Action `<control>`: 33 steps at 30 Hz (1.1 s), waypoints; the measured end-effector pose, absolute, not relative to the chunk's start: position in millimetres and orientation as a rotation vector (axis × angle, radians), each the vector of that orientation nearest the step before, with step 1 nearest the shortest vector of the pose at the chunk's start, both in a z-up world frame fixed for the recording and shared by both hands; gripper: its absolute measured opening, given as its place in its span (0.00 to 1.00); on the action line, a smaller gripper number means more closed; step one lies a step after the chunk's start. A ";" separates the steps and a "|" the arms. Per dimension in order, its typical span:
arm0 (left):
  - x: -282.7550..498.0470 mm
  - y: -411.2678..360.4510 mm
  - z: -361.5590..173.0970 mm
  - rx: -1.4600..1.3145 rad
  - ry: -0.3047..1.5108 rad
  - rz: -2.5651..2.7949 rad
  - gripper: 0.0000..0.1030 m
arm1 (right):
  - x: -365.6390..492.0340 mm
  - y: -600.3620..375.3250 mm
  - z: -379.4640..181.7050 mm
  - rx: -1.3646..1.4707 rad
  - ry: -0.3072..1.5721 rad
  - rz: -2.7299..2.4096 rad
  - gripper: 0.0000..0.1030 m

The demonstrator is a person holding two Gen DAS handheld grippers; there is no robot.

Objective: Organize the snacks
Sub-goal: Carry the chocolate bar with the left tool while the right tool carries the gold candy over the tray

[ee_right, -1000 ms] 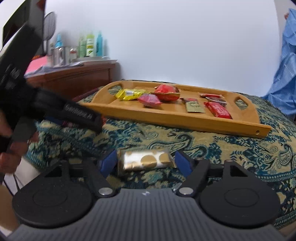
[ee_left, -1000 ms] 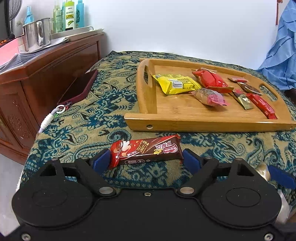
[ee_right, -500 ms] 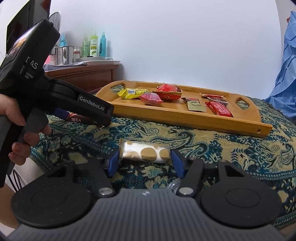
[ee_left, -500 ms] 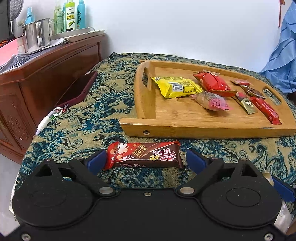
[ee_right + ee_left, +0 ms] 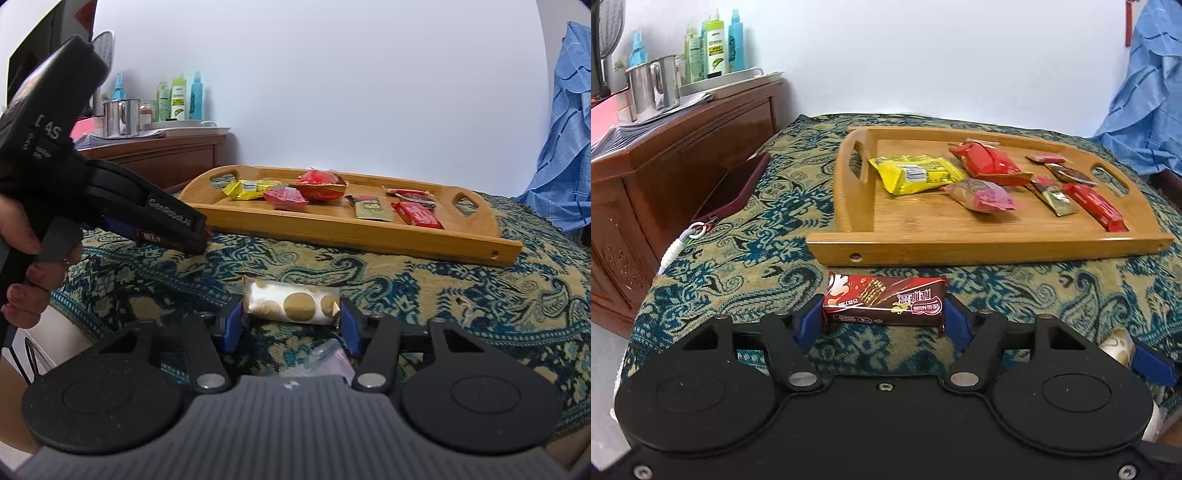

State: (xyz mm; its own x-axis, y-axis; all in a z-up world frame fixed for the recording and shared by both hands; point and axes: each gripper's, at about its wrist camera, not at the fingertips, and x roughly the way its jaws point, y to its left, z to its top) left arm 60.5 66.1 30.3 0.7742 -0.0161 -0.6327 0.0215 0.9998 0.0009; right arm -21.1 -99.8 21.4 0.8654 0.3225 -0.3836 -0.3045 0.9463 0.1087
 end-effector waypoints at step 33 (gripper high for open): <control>49.6 30.3 66.9 0.061 0.635 -0.062 0.63 | -27.4 -130.8 52.6 0.109 0.331 0.269 0.55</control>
State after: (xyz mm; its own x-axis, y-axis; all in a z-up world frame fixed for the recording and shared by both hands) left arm 49.6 30.3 66.9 0.8033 -0.0390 -0.5944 0.0765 0.9963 0.0380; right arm -27.4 -130.8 52.6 0.9106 0.2777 -0.3061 -0.2422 0.9587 0.1494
